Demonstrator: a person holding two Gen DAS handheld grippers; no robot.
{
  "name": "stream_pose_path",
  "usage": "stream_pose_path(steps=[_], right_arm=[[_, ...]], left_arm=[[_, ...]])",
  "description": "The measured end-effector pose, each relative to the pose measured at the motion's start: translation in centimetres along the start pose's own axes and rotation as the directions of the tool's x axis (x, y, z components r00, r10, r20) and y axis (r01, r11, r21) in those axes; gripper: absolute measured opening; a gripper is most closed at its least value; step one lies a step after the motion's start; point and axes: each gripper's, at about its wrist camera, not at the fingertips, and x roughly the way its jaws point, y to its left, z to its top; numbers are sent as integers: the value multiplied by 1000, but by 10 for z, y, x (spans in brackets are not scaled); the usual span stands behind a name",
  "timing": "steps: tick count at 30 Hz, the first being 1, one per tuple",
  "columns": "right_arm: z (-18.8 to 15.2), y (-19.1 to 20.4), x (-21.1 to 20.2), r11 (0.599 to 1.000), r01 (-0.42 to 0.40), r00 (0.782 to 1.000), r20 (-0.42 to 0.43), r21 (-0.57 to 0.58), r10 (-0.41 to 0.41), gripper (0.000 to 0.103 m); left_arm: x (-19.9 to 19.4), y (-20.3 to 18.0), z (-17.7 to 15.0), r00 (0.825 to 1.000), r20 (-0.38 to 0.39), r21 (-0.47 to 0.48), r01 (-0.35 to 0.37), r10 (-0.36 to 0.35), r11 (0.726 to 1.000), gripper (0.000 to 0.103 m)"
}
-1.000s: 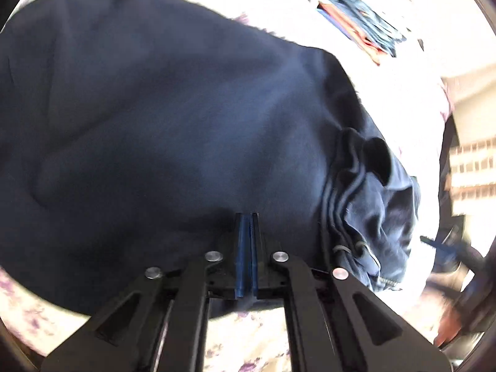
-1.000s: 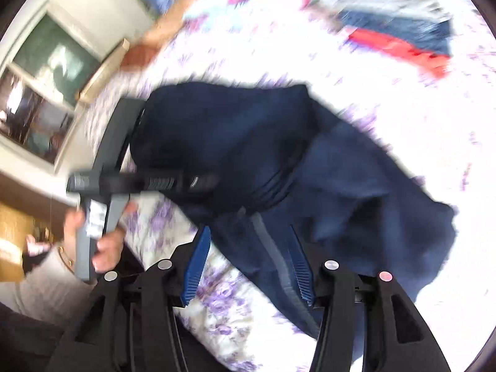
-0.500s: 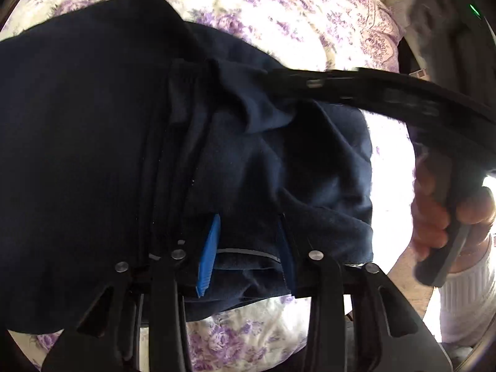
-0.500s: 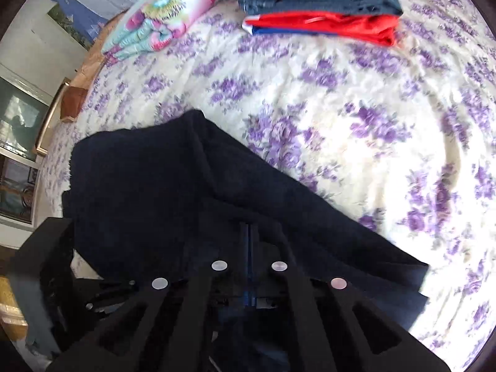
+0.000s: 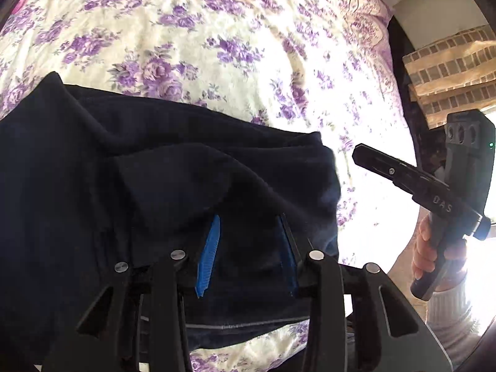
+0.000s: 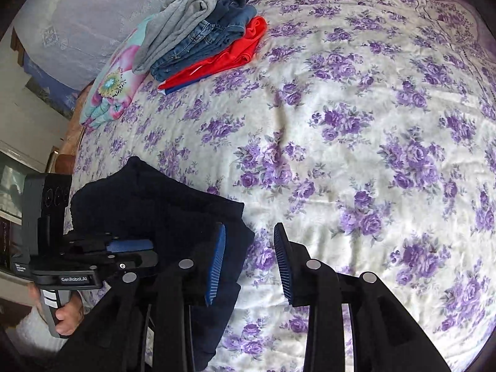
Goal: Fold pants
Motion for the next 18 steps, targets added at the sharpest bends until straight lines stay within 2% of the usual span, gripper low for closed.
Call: stream_pose_path(steps=[3, 8, 12, 14, 15, 16, 18], right_arm=[[0, 5, 18, 998, -39, 996, -76, -42, 36, 33], [4, 8, 32, 994, -69, 992, -111, -87, 59, 33], [6, 9, 45, 988, -93, 985, -157, -126, 73, 33], [6, 12, 50, 982, -82, 984, -170, -169, 53, 33], [6, 14, 50, 980, -80, 984, -172, -184, 48, 32], [7, 15, 50, 978, -80, 984, -174, -192, 46, 24], [6, 20, 47, 974, -80, 988, -148, -213, 49, 13]], left_arm=[[4, -14, -3, 999, -27, 11, 20, -19, 1000, 36], [15, -38, -35, 995, -60, 54, 77, -74, 996, 36], [36, -48, -52, 996, -89, 76, 39, -32, 996, 38], [36, -46, -52, 996, -80, 54, 49, -44, 997, 38], [34, -43, -54, 995, -79, 42, 61, -57, 997, 38], [26, -32, -62, 995, -79, 36, 71, -68, 997, 38], [23, -27, -71, 994, -76, 34, 77, -74, 996, 38]])
